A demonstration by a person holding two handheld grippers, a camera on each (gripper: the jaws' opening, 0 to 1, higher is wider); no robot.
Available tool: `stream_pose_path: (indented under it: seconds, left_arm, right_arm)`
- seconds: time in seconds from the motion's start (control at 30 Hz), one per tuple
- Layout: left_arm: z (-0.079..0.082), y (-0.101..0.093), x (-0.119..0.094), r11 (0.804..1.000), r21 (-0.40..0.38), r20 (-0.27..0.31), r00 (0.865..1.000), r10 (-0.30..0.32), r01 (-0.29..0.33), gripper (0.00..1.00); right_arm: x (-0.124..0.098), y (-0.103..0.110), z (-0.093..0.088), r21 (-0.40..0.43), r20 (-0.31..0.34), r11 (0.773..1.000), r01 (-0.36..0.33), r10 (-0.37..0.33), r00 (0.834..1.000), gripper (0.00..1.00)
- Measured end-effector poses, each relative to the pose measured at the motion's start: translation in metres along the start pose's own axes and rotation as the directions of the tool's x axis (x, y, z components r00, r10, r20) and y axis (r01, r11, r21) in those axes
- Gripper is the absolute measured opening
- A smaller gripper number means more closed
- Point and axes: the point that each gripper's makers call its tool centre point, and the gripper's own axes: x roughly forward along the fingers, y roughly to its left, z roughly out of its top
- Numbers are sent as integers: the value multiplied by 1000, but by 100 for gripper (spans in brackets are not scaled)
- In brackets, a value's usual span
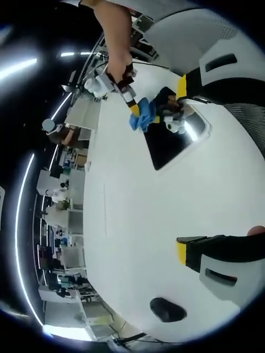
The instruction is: Wipe the mirror surface with the cleaning cloth until all visible marks leave the cleaned area.
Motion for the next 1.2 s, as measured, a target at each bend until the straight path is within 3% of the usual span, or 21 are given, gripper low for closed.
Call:
stream_pose_path:
  seconds: [0.3, 0.57, 0.7, 0.77, 0.83, 0.9, 1.2]
  left_arm:
    - [-3, 0, 0, 1000, -6, -1, 1000, 0, 0, 99]
    - [3, 0, -3, 1000, 7, 10, 1000, 14, -14, 99]
    - [3, -3, -5, 1000, 12, 7, 1000, 16, -17, 99]
    - [3, -5, -6, 1000, 13, 7, 1000, 17, -17, 99]
    - [4, -7, -7, 1000, 15, 6, 1000, 18, -19, 99]
    - [4, -5, -8, 1000, 15, 5, 1000, 21, -21, 99]
    - [10, 4, -10, 999, 8, 22, 999, 42, -42, 99]
  right_arm:
    - [-42, -59, -13, 17, 8, 998, 57, -57, 998, 0]
    - [-35, -88, -41, 68, 1, 995, 78, -78, 997, 2]
    - [-31, -92, -50, 8, -9, 997, 78, -78, 997, 5]
    - [-33, -92, -49, -112, -7, 990, 81, -82, 997, 4]
    - [-32, -93, -50, -262, -28, 962, 73, -83, 996, 2]
    - [-32, -92, -49, -164, -44, 982, 99, -108, 993, 1]
    - [-29, -85, -47, -159, -3, 983, 96, -98, 995, 12]
